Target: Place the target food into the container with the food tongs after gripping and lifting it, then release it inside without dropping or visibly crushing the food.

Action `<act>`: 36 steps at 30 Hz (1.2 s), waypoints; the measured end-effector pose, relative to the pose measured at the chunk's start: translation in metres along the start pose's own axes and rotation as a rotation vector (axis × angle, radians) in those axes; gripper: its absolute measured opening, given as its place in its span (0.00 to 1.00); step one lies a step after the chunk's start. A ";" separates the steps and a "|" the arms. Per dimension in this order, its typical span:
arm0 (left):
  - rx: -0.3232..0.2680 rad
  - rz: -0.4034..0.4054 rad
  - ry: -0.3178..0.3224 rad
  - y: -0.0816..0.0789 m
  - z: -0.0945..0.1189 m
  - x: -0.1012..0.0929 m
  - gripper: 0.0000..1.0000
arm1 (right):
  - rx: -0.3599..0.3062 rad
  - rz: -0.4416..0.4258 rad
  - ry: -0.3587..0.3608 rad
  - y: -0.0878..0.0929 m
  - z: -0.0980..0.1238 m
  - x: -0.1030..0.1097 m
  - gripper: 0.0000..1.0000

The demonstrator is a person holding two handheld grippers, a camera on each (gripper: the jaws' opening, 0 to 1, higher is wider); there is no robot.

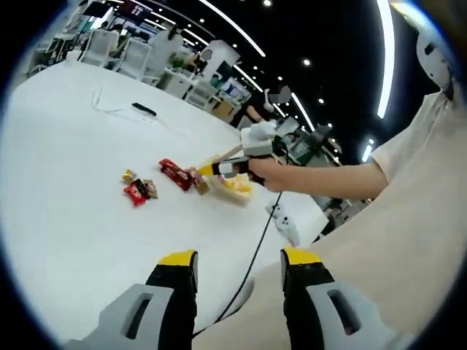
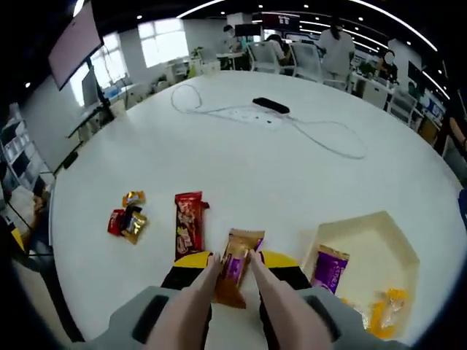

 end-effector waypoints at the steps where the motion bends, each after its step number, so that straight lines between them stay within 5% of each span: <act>1: 0.000 0.001 -0.001 0.000 0.000 0.000 0.45 | 0.005 0.000 0.001 0.002 -0.001 0.000 0.24; 22: 0.000 0.014 -0.009 0.001 0.000 0.000 0.45 | 0.036 -0.042 -0.009 0.013 -0.004 0.003 0.17; 36: -0.002 -0.008 0.014 -0.005 -0.008 -0.002 0.45 | -0.114 -0.066 -0.012 -0.012 0.042 0.008 0.17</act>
Point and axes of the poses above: the point that each gripper's makers call its tool centre point, and the gripper's own axes: z roughly backward along the fingers, x roughly to its left, y roughly out of its underside, the point moved 10 cm from there along z, roughly backward along the fingers, and after that the axes turned 3 degrees about -z, right-handed, at the moved point
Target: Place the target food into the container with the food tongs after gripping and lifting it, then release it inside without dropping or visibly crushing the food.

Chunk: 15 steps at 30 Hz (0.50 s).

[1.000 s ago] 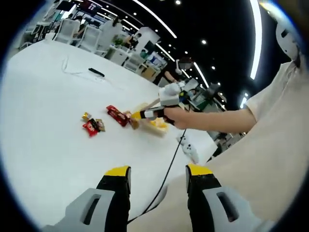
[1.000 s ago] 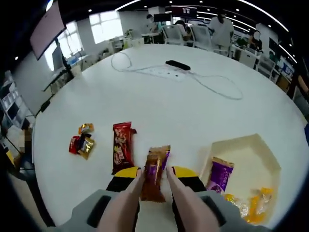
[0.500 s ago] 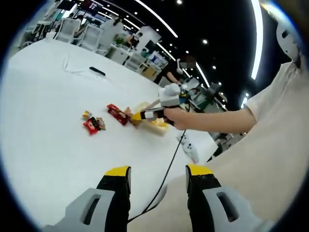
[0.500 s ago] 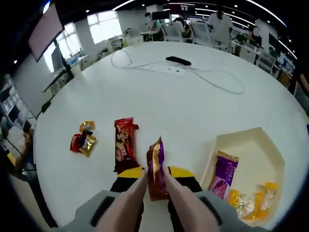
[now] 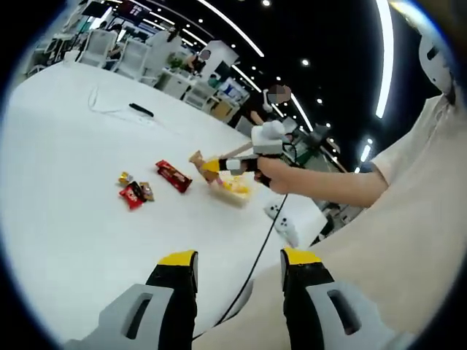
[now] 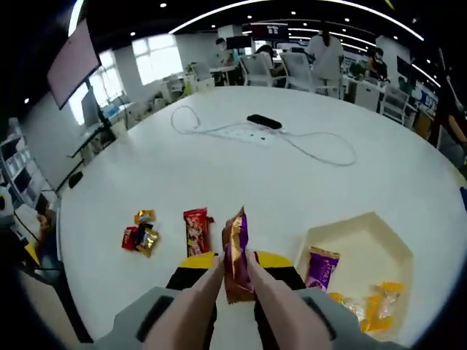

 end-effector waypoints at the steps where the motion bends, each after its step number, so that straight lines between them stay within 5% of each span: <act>1: 0.000 -0.001 0.002 0.000 -0.001 0.000 0.45 | -0.006 -0.001 0.001 -0.001 0.002 0.000 0.17; 15: 0.009 -0.052 0.049 -0.007 -0.009 -0.008 0.45 | -0.134 0.010 0.021 -0.027 0.042 -0.006 0.18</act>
Point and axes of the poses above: the point that each gripper's makers call its tool centre point, and the gripper's own axes: z roughly backward along the fingers, x roughly to its left, y roughly out of its underside, the point moved 10 cm from there along z, roughly backward along the fingers, and after that the axes turned 3 degrees about -z, right-handed, at the moved point
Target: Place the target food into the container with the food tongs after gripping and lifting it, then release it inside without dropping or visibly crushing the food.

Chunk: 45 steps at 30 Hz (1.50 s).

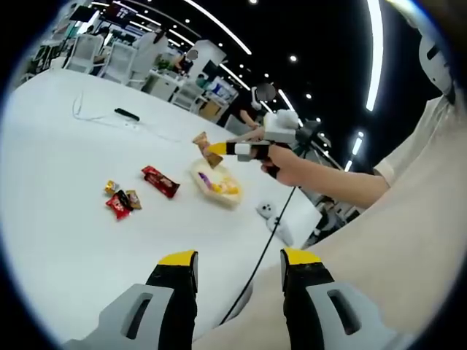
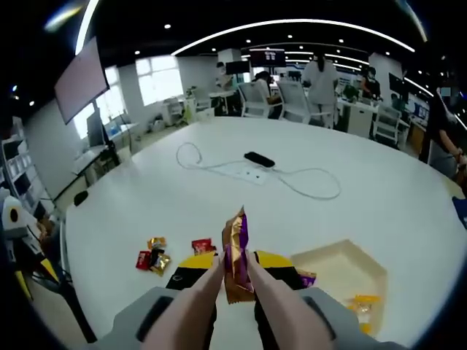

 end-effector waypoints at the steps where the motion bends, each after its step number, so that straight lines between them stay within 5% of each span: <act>1: 0.001 -0.001 0.001 0.000 0.000 0.000 0.45 | -0.002 -0.002 0.000 0.000 0.001 0.000 0.18; 9: 0.004 -0.016 0.012 0.001 0.000 -0.004 0.45 | -0.027 -0.023 0.004 -0.003 0.014 -0.004 0.18; 11: 0.004 -0.022 0.015 0.001 -0.002 -0.004 0.45 | -0.032 -0.086 -0.036 -0.002 0.017 -0.005 0.18; 27: 0.034 -0.056 0.079 -0.007 -0.017 -0.009 0.45 | -0.071 -0.102 0.065 0.001 0.050 -0.031 0.18; 45: 0.053 -0.066 0.109 -0.006 -0.026 -0.010 0.45 | -0.092 -0.132 0.115 0.007 0.071 -0.034 0.18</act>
Point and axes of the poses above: the point that each gripper's makers call its tool centre point, and the gripper's own axes: z roughly backward along the fingers, x roughly to its left, y roughly out of its underside, the point moved 10 cm from there along z, roughly backward along the fingers, and after that the axes turned 3 degrees about -z, right-handed, at the moved point
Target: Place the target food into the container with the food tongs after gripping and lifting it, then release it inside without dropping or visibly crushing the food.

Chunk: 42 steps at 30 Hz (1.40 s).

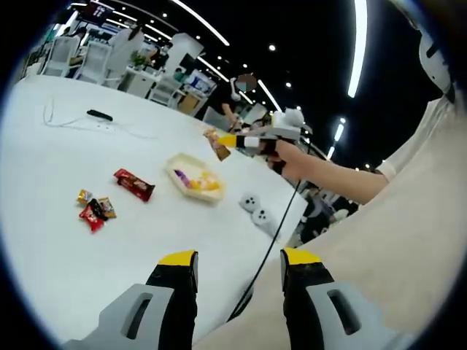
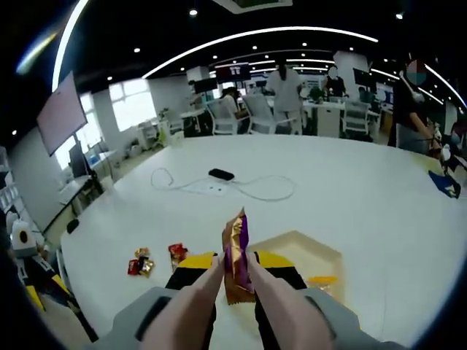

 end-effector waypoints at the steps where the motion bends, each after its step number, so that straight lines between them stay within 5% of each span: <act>1: 0.000 0.000 0.000 0.000 0.000 0.000 0.45 | -0.002 -0.002 0.003 0.000 0.001 -0.001 0.18; 42: 0.001 -0.003 0.007 -0.002 -0.004 0.001 0.45 | -0.023 -0.024 0.061 -0.003 0.009 -0.019 0.22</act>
Point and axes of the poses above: the point that each gripper's makers call its tool centre point, and the gripper's own axes: z roughly backward along the fingers, x roughly to its left, y roughly out of its underside, the point moved 10 cm from there along z, roughly backward along the fingers, and after that the axes turned 3 degrees about -z, right-handed, at the moved point
